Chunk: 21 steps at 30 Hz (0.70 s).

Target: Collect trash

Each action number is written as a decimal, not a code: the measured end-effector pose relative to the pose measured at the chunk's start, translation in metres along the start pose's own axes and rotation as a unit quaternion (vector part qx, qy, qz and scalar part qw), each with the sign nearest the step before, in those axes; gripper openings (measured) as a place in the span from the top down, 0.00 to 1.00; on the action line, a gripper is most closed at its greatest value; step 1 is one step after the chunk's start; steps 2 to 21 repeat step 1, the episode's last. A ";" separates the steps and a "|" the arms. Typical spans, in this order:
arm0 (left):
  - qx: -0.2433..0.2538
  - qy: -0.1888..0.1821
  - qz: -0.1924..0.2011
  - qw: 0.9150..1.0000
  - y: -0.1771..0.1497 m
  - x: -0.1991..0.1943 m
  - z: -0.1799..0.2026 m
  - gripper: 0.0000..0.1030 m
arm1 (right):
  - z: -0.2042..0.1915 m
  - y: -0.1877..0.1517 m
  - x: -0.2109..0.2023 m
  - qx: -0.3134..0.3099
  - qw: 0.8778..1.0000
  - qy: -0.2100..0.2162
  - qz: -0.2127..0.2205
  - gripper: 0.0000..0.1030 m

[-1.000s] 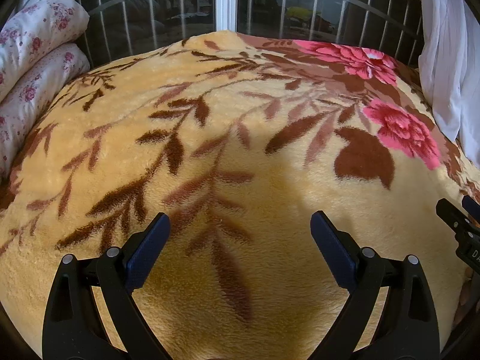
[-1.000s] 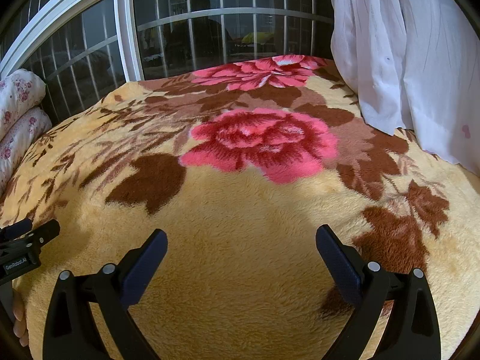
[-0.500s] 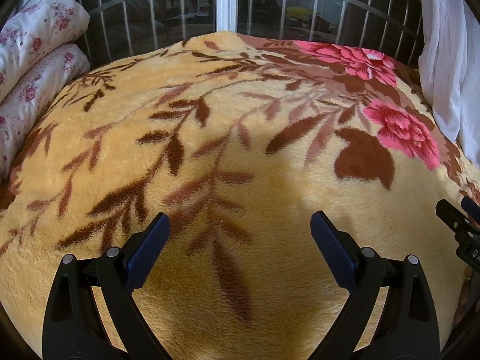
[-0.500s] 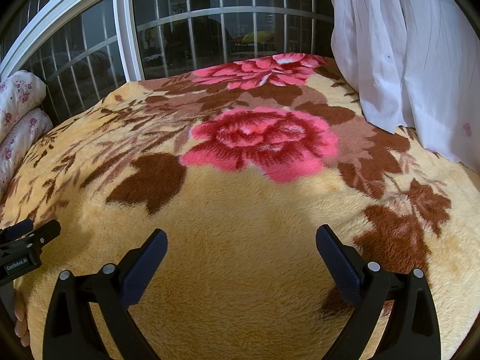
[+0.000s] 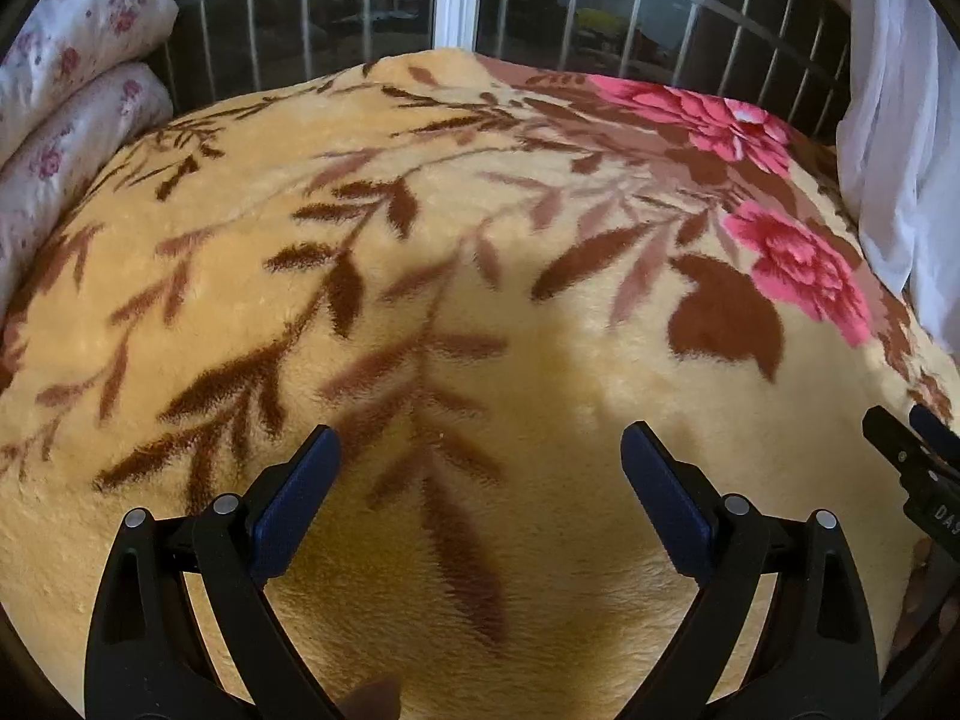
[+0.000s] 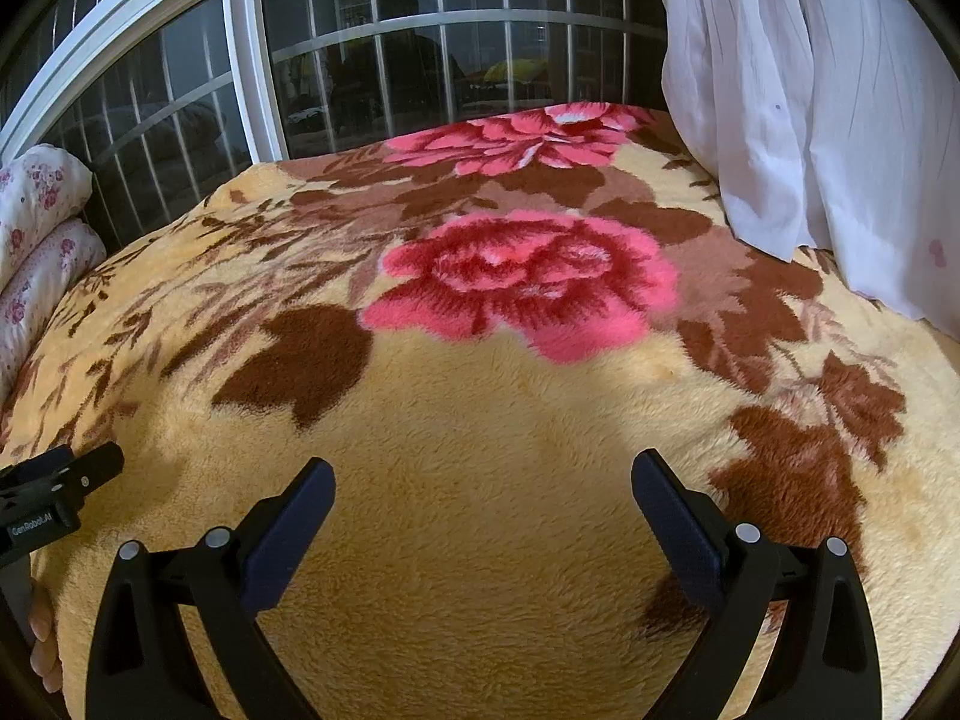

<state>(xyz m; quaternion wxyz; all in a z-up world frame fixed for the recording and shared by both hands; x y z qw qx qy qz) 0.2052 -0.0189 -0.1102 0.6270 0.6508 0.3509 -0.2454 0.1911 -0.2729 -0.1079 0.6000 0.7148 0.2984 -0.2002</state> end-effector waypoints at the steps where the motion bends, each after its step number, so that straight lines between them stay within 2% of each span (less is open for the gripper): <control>1: -0.001 -0.001 0.002 1.000 0.000 -0.001 0.000 0.11 | 0.000 0.000 0.000 0.000 1.000 0.000 0.000 0.05; 21: -0.001 -0.001 0.002 1.000 0.000 -0.001 0.000 0.11 | 0.000 0.000 0.000 0.000 1.000 0.000 0.000 0.05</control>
Point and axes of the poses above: each gripper's, at about its wrist camera, not at the fingertips, and x roughly the way its jaws point, z to its right, y to its top, the point moved 8 cm from there along x, roughly the way its jaws point, and after that the axes turned 13 degrees about y, right-handed, at the moved point
